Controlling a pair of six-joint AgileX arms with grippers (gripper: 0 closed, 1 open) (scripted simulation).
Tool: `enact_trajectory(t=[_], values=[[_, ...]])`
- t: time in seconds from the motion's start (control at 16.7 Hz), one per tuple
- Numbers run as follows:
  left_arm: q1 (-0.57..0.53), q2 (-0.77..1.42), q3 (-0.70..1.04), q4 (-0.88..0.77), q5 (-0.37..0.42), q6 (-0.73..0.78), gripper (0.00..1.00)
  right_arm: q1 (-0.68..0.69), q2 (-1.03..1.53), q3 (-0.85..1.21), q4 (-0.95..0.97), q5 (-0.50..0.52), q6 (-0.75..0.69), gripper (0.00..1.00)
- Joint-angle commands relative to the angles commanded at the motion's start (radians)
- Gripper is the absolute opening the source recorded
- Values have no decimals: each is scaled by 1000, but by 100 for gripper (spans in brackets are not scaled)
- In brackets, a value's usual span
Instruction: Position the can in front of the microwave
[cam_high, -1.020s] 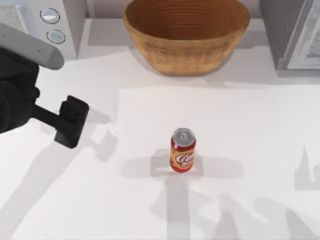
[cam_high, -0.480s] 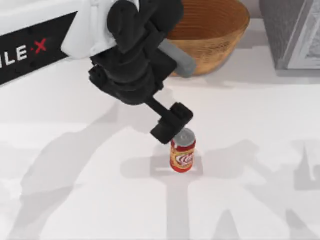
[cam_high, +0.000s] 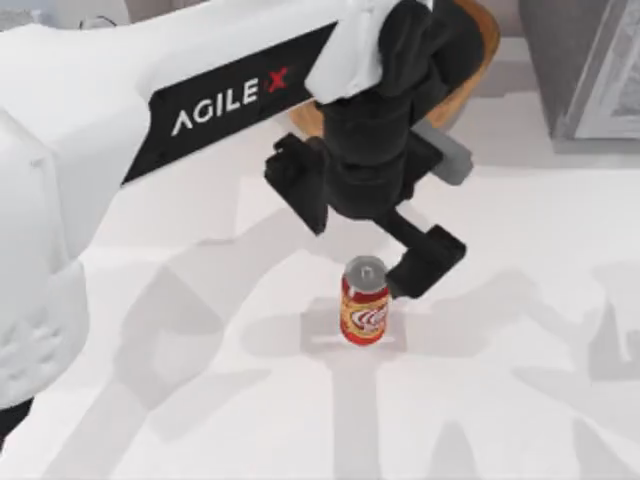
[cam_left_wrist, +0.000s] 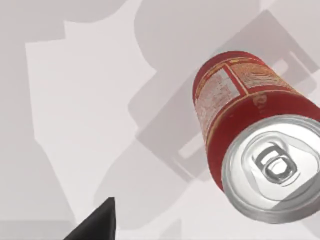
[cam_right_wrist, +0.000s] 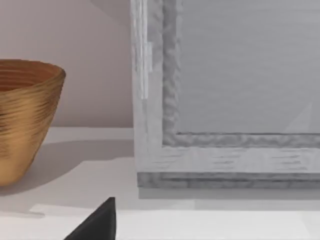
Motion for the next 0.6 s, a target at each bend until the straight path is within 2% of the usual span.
enact_trajectory(t=[0.24,0.6], values=[[-9,49,75,-46,5,-27,100,0,0,0,0,0,0,100],[-4,48,71,-42,5,-26,100,0,0,0,0,0,0,100]])
